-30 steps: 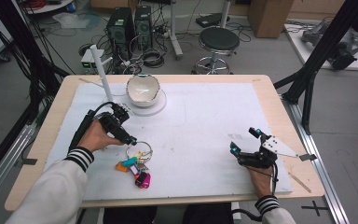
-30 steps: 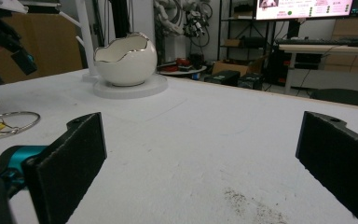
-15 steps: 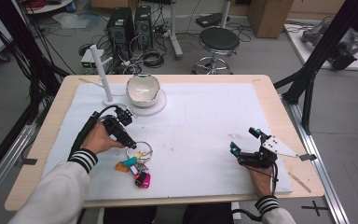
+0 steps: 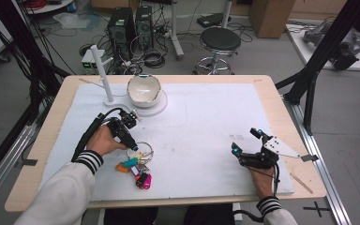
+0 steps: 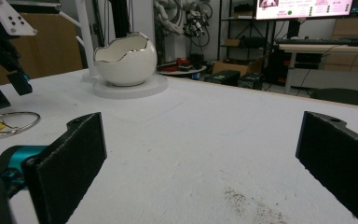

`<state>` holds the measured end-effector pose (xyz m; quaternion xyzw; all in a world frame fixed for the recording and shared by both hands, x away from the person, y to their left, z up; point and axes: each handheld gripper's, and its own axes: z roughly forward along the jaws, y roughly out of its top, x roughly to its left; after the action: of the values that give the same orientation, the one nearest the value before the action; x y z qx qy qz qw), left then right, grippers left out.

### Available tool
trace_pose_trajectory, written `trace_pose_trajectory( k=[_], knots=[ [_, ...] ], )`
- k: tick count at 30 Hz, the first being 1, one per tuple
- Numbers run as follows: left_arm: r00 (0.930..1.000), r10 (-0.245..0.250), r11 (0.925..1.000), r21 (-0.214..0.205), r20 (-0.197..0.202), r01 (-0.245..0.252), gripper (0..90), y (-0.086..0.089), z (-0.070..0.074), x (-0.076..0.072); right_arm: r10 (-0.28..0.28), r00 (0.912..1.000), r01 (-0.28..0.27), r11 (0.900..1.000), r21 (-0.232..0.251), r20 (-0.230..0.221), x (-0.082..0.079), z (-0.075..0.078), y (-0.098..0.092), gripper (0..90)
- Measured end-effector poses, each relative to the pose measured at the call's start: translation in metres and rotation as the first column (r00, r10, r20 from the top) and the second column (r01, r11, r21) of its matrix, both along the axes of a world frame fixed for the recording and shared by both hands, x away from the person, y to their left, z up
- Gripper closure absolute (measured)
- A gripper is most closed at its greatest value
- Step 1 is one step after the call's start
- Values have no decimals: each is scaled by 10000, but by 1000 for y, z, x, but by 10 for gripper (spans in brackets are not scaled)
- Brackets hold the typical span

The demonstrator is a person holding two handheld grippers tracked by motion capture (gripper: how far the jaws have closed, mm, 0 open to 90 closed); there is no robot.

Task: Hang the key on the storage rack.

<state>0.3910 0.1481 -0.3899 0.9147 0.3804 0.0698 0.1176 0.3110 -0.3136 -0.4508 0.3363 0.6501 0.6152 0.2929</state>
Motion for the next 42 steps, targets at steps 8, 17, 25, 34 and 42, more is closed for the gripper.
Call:
trace_pose_trajectory(
  k=[8,17,25,34,42],
  knots=[
    [9996,147,9998,167,-225,-143,480,-2,-2,0,8,10000,-8,10000,-7,-13,0,0,0,12],
    [9981,156,9992,368,-600,-134,568,-4,-4,0,-10,10000,10,10000,-14,5,0,0,0,11],
    [9956,381,9986,405,-859,-347,631,-6,-5,1,-24,10000,24,10000,-41,-5,0,0,0,11],
    [9935,516,9975,523,-1019,-465,694,-9,-8,1,0,10000,0,10000,-6,6,0,0,0,11],
    [9916,541,9967,672,-1171,-464,725,-9,-9,2,-5,10000,5,10000,-11,7,0,0,0,11]
  ],
)
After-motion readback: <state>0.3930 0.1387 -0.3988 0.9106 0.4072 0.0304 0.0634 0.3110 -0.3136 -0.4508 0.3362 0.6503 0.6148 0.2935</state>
